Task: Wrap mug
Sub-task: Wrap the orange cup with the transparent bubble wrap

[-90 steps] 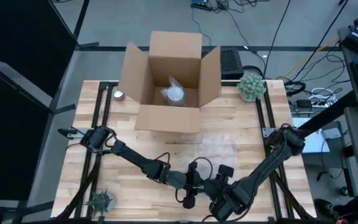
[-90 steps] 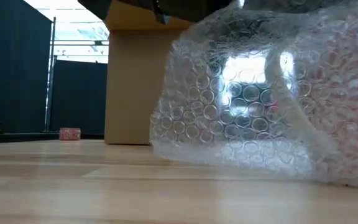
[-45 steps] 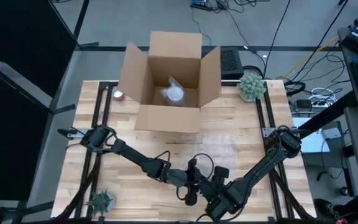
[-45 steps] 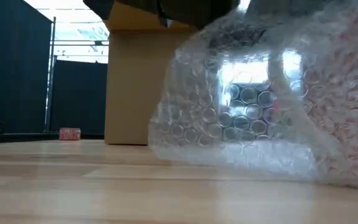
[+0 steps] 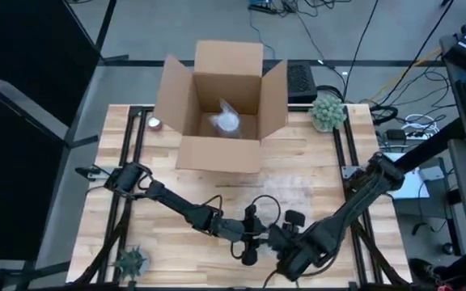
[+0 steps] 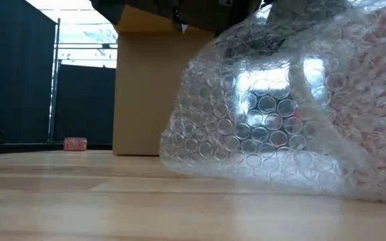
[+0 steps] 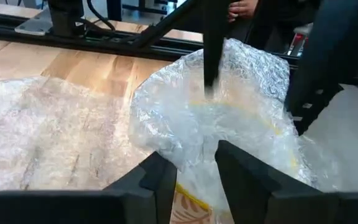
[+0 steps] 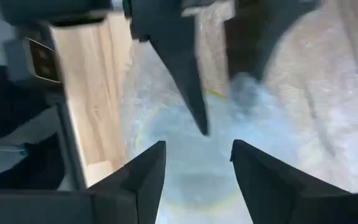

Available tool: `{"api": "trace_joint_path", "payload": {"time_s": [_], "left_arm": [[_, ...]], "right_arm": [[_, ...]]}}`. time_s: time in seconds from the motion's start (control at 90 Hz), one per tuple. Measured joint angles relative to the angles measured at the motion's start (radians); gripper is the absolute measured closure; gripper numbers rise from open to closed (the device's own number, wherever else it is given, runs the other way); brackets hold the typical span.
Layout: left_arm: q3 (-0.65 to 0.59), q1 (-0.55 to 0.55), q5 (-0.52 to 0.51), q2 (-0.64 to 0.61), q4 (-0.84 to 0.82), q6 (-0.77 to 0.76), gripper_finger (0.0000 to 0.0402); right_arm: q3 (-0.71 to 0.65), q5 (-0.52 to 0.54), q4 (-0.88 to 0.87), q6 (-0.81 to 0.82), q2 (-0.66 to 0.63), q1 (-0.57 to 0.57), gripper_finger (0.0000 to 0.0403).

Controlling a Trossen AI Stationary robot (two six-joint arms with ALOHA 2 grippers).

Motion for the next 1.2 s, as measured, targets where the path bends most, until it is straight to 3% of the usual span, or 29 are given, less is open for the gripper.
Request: {"api": "trace_joint_path", "payload": {"time_s": [0.278,0.5,0.622,0.844,1.2], "left_arm": [[0.000,0.000,0.001,0.001,0.000,0.000,0.0295],[-0.002,-0.002,0.006,0.002,0.010,0.000,0.0295],[-0.002,-0.002,0.006,0.003,0.011,-0.001,0.0295],[-0.002,-0.002,0.006,0.003,0.013,-0.001,0.0295],[-0.002,-0.002,0.006,0.003,0.013,-0.002,0.0295]], "right_arm": [[-0.006,0.008,-0.310,0.220,-0.057,0.088,0.0232],[-0.091,0.018,-0.130,0.210,-0.005,0.137,0.0232],[-0.091,0.089,0.011,0.125,0.003,0.118,0.0232],[-0.090,0.083,0.107,0.008,0.028,0.051,0.0232],[-0.085,-0.066,0.119,-0.073,0.164,-0.024,0.0232]]}}
